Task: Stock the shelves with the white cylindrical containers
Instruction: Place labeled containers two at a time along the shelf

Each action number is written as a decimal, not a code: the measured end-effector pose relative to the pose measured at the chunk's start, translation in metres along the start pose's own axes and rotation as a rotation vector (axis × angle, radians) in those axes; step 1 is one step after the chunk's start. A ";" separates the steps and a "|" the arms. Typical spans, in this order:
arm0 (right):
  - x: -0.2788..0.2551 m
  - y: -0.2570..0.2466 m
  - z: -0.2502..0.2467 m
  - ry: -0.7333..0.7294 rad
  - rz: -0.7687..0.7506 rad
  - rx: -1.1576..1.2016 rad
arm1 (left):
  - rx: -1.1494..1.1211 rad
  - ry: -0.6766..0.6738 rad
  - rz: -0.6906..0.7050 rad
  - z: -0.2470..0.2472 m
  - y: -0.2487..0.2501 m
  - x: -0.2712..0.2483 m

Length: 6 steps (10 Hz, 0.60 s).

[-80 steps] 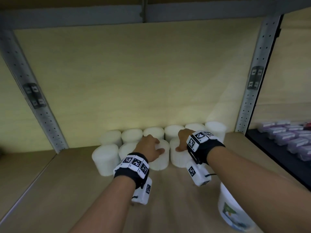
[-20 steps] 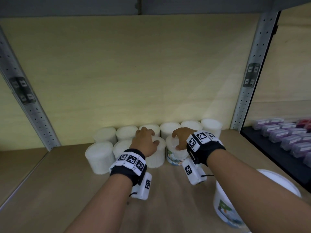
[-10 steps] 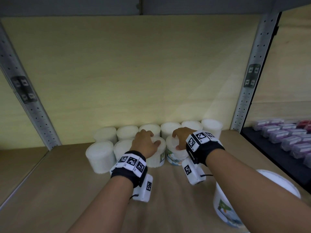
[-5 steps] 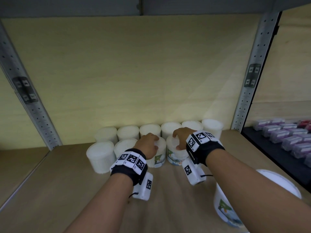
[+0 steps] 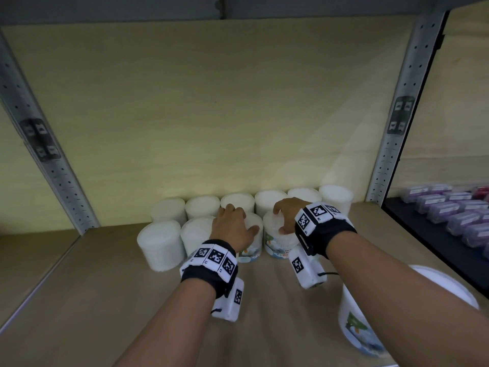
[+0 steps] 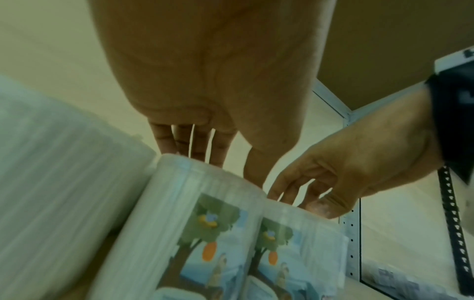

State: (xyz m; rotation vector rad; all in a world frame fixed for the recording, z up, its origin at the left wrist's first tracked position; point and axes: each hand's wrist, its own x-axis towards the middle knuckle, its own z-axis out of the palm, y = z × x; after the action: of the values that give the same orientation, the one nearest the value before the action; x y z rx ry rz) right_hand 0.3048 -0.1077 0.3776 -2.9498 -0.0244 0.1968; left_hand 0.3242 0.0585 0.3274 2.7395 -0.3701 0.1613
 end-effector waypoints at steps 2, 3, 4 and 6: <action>-0.001 -0.001 -0.001 0.005 -0.013 -0.018 | -0.016 -0.078 0.028 -0.005 -0.001 0.004; 0.000 -0.001 0.000 -0.004 -0.006 -0.019 | -0.037 -0.153 0.061 -0.010 -0.002 0.004; 0.001 -0.002 -0.001 -0.010 0.023 -0.010 | -0.093 -0.208 0.095 -0.014 -0.003 0.003; 0.000 -0.005 -0.001 -0.029 0.026 -0.014 | -0.134 -0.038 0.067 -0.012 0.000 -0.003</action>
State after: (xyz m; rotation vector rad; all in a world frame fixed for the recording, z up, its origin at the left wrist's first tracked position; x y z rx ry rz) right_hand 0.3054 -0.1035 0.3796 -2.9623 0.0087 0.2434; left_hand 0.3209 0.0639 0.3383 2.6027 -0.4661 0.0987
